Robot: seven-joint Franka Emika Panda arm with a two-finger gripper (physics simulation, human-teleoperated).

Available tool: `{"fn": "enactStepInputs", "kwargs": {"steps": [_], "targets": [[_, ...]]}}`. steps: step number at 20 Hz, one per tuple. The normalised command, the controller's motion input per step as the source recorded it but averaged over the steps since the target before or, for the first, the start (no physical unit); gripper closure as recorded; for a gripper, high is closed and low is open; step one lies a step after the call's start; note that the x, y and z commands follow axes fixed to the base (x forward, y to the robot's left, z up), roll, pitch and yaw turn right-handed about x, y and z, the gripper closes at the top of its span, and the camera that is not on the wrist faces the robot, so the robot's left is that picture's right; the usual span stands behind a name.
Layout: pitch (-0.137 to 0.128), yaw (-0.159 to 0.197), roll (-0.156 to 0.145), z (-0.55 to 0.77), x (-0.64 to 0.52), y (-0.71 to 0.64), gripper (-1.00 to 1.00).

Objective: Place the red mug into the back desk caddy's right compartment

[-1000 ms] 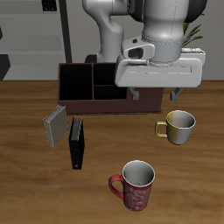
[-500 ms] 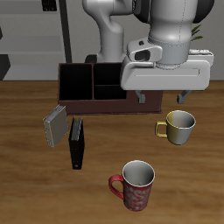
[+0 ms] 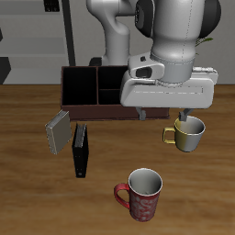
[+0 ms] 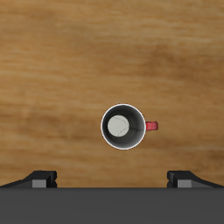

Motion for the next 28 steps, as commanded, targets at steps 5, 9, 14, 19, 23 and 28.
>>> {"fn": "enactStepInputs", "kwargs": {"steps": [5, 9, 14, 19, 23, 28], "targets": [[0.028, 0.004, 0.043, -0.35, 0.14, 0.01, -1.00], [0.021, 0.021, 0.031, -0.25, 0.12, -0.02, -1.00], [0.029, 0.007, -0.003, -0.25, 0.17, -0.10, -1.00], [0.020, 0.010, -0.015, -0.26, 0.13, -0.09, -1.00], [0.034, -0.003, -0.003, -0.35, 0.06, 0.09, -1.00], [-0.006, 0.025, 0.002, -0.25, -0.04, 0.25, -1.00]]}}
